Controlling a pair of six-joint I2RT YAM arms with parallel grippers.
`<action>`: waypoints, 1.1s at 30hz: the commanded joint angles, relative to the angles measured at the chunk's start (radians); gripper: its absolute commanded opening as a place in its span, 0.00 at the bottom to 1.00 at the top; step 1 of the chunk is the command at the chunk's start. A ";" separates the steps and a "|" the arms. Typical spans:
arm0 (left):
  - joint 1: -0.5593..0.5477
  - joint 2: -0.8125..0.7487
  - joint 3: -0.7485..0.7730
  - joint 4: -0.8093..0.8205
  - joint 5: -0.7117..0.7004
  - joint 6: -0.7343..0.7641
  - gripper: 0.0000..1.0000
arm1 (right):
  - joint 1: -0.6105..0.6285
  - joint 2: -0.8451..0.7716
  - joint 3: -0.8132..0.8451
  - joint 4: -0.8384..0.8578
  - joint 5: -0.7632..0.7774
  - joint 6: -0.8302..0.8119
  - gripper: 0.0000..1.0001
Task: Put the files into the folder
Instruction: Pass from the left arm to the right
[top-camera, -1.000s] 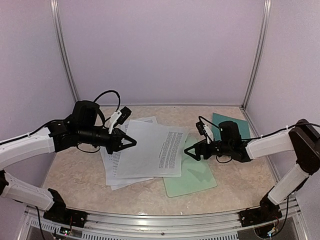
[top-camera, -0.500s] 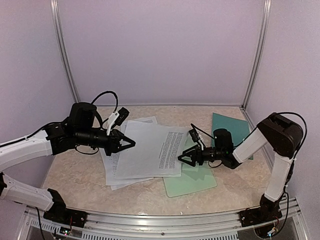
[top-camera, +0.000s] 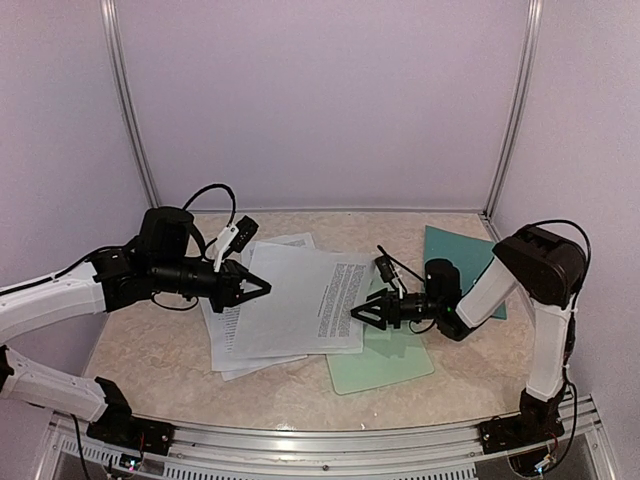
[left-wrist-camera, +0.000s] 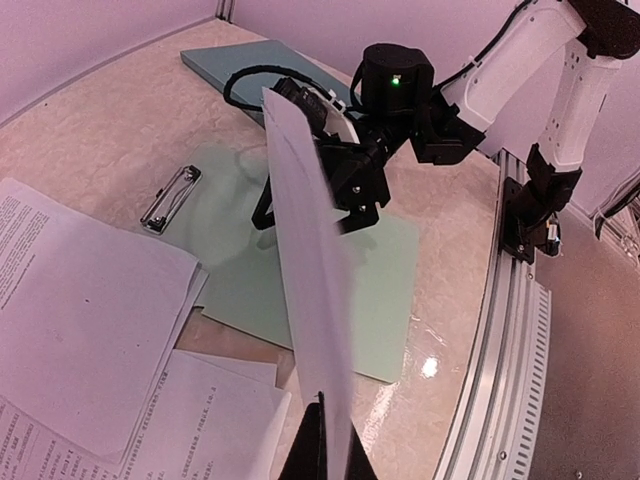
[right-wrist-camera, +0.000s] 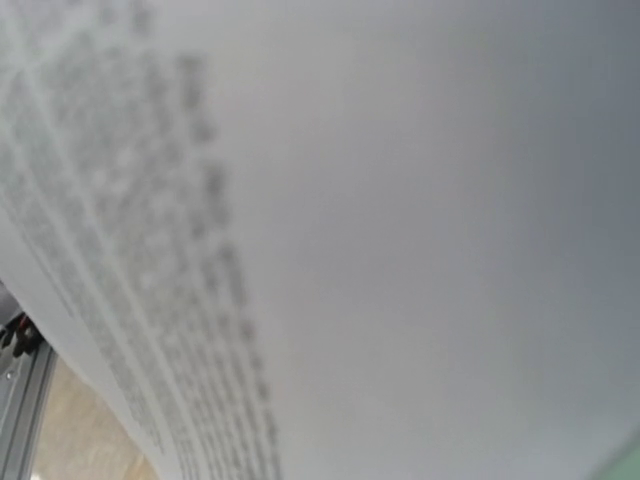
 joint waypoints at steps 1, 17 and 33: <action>0.000 -0.024 -0.023 0.024 0.010 -0.009 0.00 | -0.005 0.035 0.020 0.042 0.020 0.022 0.66; 0.009 -0.035 -0.046 0.027 -0.013 -0.014 0.00 | 0.004 0.106 0.027 0.276 -0.048 0.159 0.22; 0.021 -0.008 -0.041 -0.008 -0.128 -0.028 0.44 | 0.004 -0.370 0.007 -0.597 0.179 -0.273 0.00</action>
